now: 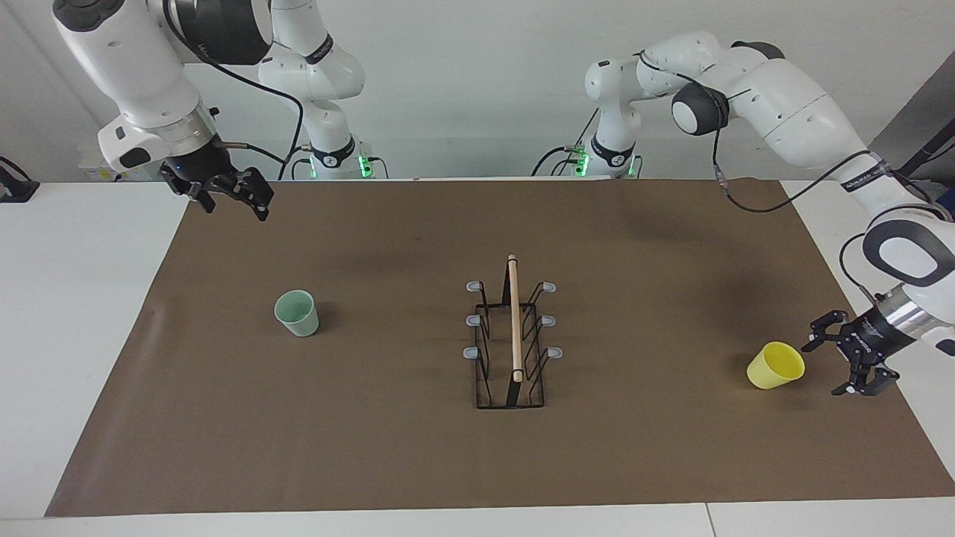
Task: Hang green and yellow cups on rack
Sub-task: 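Position the left gripper at the yellow cup's rim and close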
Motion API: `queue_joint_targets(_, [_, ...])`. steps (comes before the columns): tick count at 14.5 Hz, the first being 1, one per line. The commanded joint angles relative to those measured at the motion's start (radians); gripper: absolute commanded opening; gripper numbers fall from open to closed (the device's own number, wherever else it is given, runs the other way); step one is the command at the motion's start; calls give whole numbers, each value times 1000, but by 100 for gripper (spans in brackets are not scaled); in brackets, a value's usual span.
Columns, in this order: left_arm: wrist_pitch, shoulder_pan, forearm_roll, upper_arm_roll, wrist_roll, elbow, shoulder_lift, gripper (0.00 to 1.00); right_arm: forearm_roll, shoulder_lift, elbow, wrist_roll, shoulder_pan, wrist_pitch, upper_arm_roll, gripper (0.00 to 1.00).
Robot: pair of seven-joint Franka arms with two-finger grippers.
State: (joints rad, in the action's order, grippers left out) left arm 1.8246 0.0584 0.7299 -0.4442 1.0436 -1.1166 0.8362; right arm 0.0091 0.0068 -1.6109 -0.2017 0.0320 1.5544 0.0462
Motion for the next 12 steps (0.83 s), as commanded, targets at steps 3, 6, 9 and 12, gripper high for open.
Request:
queue_joint_targets(3, [-17, -17, 131, -30, 55, -186, -88, 100, 12, -28, -35, -7, -11, 24, -6, 100])
queue_joint_targets(6, [-16, -5, 251, -33, 101, -320, -152, 100, 12, -28, -35, -7, -11, 24, -6, 100])
queue_joint_targets(9, [2, -17, 327, -37, 98, -399, -183, 100, 12, -28, -35, -7, -11, 23, -6, 100])
queue_joint_targets(12, [65, -44, 413, -36, 56, -515, -244, 100, 12, -28, -35, -7, -11, 24, -6, 100])
